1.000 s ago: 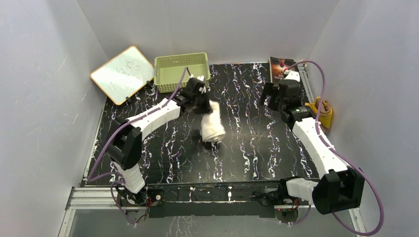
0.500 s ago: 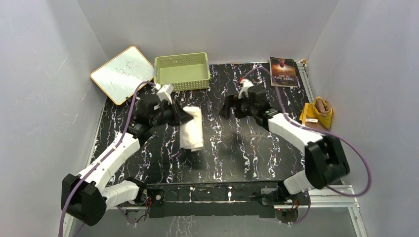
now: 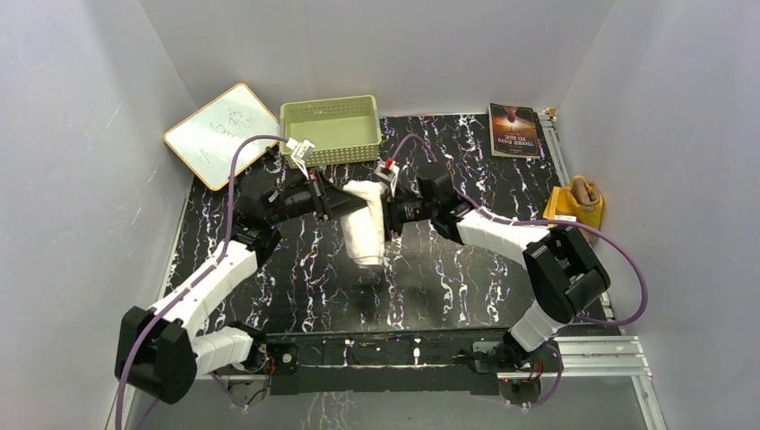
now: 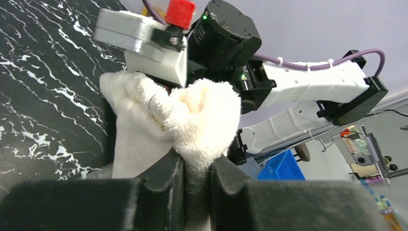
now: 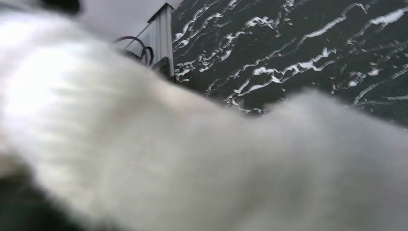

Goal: Roll the towels
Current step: Flatten out the towel at the center of the board.

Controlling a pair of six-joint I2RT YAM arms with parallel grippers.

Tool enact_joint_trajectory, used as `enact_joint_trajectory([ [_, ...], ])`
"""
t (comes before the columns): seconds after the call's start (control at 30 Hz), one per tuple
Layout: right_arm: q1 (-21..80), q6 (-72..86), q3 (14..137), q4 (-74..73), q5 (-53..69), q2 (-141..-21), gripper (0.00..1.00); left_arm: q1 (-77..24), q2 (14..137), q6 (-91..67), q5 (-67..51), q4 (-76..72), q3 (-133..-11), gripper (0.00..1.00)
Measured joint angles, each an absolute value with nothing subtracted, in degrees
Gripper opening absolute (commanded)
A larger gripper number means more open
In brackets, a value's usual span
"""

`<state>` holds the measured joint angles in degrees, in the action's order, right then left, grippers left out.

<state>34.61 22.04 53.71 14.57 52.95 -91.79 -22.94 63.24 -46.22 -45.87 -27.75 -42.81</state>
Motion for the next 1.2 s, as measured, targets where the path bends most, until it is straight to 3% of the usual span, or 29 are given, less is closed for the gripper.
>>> enact_joint_trajectory([
  [0.07,34.3,23.3,54.3,15.8,55.4,-91.7,0.0,-22.5,65.5,-48.3,-47.6,-31.2,-42.8,0.39],
  [0.13,34.3,23.3,55.7,13.8,55.4,-91.1,0.0,-21.2,65.9,-48.4,-48.1,-30.1,-43.1,0.83],
  [0.17,34.2,22.5,56.6,11.5,54.2,-90.4,0.0,-20.3,65.5,-47.1,-48.0,-27.4,-44.0,0.96],
  [0.23,33.9,20.5,58.6,5.5,48.1,-88.5,0.0,-18.2,64.2,-43.2,-44.0,-18.2,-47.4,0.98],
  [0.43,33.9,16.3,74.3,-16.4,9.1,-85.2,0.0,-14.3,63.2,-31.2,-16.3,10.6,-64.2,0.98],
  [0.57,43.8,9.0,90.8,-26.6,-2.3,-92.1,0.0,-13.2,62.9,-28.7,-6.6,19.7,-64.3,0.99],
  [0.63,45.4,9.7,91.3,-26.8,-2.1,-92.7,0.0,-13.0,62.9,-28.1,-4.4,23.0,-63.4,0.98],
  [0.77,35.4,8.1,92.5,-32.9,-0.4,-91.7,0.0,-12.8,62.1,-27.1,-2.3,27.1,-62.6,0.98],
  [0.83,38.6,3.9,102.6,-40.2,-6.0,-95.9,0.0,-12.8,61.5,-26.3,-2.0,27.8,-62.6,0.98],
  [0.9,44.7,2.8,107.0,-37.4,-6.6,-97.9,0.0,-12.7,61.4,-25.7,-1.9,28.2,-62.7,0.98],
  [1.03,37.5,7.6,96.9,-33.1,2.3,-89.2,0.0,-12.5,61.1,-24.6,-1.9,28.8,-62.7,0.98],
  [1.1,34.5,5.6,104.1,-38.0,-5.9,-91.7,0.0,-12.5,60.8,-24.1,-1.9,28.9,-62.7,0.98],
  [1.2,42.0,3.0,113.7,-37.4,-8.9,-97.3,0.0,-12.4,60.8,-23.4,-1.8,29.4,-63.2,0.98],
])
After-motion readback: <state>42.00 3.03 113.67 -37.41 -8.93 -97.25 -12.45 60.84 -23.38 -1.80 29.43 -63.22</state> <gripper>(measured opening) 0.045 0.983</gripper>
